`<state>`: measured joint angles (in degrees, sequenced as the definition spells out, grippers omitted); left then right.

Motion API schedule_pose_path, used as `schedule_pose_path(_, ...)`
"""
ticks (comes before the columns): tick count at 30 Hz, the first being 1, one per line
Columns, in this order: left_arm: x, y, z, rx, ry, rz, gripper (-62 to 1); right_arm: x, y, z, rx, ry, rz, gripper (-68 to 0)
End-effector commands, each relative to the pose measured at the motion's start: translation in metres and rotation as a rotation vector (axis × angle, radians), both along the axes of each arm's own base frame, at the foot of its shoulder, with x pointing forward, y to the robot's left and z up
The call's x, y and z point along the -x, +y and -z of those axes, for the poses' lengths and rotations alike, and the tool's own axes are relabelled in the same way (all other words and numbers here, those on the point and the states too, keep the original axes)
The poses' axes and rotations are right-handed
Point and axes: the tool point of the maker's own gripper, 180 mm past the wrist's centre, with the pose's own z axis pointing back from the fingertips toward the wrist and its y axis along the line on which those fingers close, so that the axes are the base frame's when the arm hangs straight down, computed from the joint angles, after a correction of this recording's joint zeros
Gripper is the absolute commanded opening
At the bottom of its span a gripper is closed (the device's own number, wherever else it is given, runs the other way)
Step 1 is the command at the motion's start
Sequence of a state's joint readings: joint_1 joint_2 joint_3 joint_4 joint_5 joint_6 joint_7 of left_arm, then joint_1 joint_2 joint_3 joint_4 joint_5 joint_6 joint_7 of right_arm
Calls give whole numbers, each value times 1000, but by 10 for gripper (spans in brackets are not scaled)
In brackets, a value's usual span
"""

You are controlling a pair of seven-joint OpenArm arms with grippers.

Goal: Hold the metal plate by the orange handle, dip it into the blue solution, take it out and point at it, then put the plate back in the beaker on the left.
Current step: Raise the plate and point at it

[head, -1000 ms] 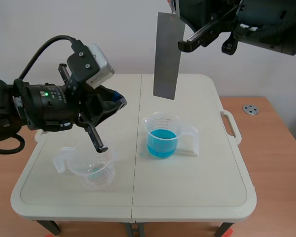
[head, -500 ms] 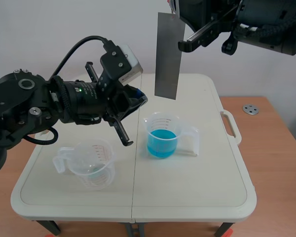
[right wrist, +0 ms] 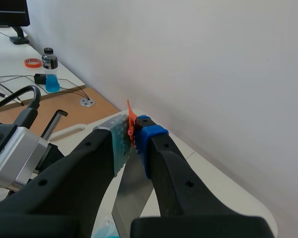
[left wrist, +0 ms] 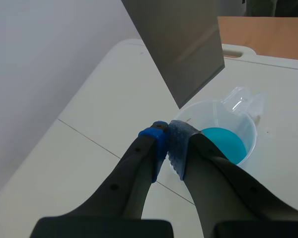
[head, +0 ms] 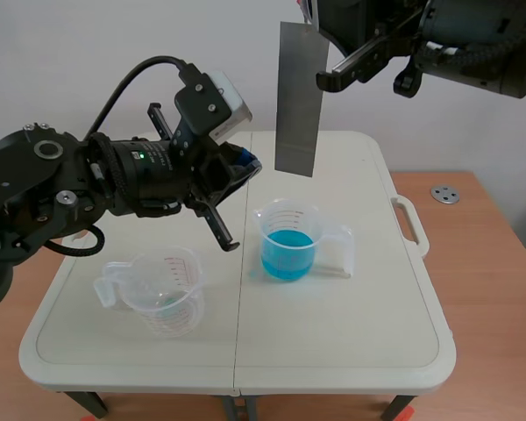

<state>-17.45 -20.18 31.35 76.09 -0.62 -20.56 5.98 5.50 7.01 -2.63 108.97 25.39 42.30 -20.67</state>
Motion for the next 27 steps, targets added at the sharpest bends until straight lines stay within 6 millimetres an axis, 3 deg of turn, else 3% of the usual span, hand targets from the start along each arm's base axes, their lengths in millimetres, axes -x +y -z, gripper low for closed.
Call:
schedule_pose_path(1, -4, -2, -14, 27, -33, -2, -597, 3, 2, -14, -20, -42, -18, -662)
schedule_pose_path(17, -4, -2, -14, 26, -32, -2, -597, 3, 2, -14, -20, -42, -18, -662)
schedule_pose_path(23, -5, 16, -10, 12, -33, -46, -597, 3, 2, -14, -22, -42, -20, -662)
schedule_pose_path(27, 9, 30, -6, 4, -28, -46, -597, 3, 2, -14, -22, -42, -20, -662)
